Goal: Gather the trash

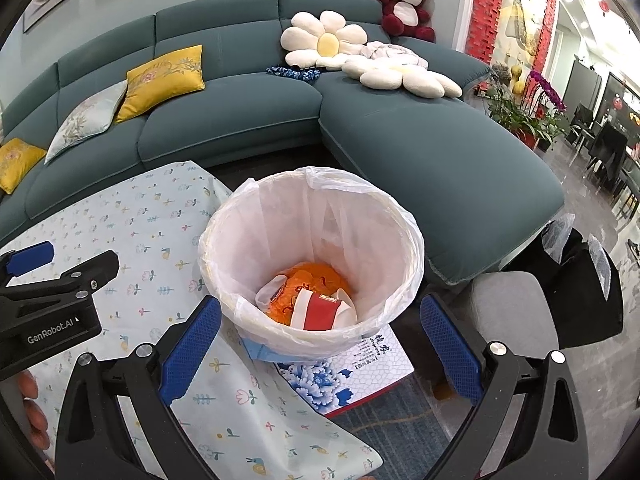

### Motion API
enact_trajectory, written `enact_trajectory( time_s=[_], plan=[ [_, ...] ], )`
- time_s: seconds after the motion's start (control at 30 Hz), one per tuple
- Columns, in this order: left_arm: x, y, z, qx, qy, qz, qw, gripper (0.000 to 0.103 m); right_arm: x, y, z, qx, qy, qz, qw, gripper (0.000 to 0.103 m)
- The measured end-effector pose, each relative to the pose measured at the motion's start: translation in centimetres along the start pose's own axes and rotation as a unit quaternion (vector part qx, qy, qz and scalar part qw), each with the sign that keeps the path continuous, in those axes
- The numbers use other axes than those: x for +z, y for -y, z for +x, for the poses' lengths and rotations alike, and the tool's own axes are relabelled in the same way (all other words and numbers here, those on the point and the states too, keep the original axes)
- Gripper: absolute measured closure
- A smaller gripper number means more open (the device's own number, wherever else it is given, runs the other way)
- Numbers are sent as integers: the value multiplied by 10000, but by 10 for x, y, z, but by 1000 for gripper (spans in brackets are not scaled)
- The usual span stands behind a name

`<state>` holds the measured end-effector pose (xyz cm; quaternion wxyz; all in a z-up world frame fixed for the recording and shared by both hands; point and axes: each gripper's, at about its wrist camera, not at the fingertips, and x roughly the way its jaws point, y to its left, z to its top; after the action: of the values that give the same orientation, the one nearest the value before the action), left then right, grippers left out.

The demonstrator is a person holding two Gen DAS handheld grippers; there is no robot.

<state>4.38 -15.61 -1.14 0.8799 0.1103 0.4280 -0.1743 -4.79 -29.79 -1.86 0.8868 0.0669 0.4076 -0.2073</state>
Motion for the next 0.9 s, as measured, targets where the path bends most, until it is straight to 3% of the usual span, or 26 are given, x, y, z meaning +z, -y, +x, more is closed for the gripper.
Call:
enact_trajectory(
  time_s=[0.9],
  plan=[
    [-6,5,0,68,67,34,9999,14,-3,-2,3,-14,-60,-115,9999,7]
  ],
)
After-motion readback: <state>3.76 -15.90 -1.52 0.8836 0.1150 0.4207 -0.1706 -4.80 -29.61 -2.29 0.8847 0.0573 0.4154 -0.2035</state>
